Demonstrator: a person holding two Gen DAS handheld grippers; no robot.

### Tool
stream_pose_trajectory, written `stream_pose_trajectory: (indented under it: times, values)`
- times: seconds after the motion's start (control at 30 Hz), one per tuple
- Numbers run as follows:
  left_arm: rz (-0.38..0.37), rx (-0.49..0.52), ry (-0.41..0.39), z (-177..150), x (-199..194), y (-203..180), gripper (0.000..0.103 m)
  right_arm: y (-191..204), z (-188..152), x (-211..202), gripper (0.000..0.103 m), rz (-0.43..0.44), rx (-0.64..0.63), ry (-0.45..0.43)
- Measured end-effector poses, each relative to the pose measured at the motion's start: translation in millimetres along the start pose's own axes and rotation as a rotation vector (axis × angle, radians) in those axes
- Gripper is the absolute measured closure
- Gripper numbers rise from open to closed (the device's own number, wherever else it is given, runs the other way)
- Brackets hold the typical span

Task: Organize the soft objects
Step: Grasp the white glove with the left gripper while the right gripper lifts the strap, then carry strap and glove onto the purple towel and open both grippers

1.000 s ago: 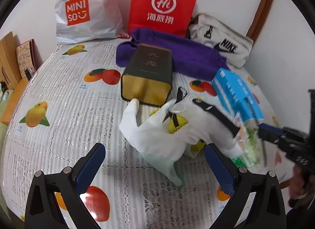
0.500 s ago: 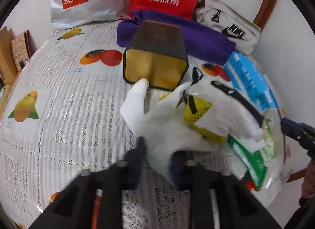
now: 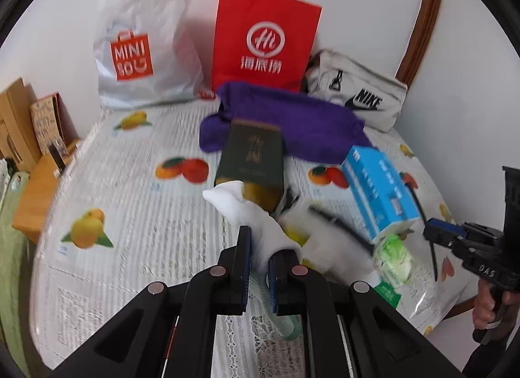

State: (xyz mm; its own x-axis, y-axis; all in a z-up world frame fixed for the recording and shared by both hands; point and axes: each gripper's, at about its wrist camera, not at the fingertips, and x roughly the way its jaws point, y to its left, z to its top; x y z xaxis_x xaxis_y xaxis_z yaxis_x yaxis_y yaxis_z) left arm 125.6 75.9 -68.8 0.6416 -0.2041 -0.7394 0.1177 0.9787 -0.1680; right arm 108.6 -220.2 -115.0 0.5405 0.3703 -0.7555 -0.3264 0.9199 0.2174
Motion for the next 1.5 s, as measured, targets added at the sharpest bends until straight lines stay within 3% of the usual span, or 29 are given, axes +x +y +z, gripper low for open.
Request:
stream_pose_trajectory:
  times: [0.47, 0.83, 1.2, 1.5]
  values:
    - [-0.020, 0.003, -0.078, 41, -17, -7, 0.093, -5, 38, -12, 0.082, -0.054, -0.004, -0.041]
    - [-0.029, 0.035, -0.131, 94, -14, -14, 0.093, -24, 80, -11, 0.082, -0.084, 0.011, -0.078]
    - [-0.041, 0.069, -0.123, 142, 32, -28, 0.093, -55, 127, 14, 0.082, -0.110, 0.045, -0.086]
    - [-0.057, 0.083, -0.083, 174, 90, -29, 0.093, -87, 165, 63, 0.082, -0.129, 0.075, -0.055]
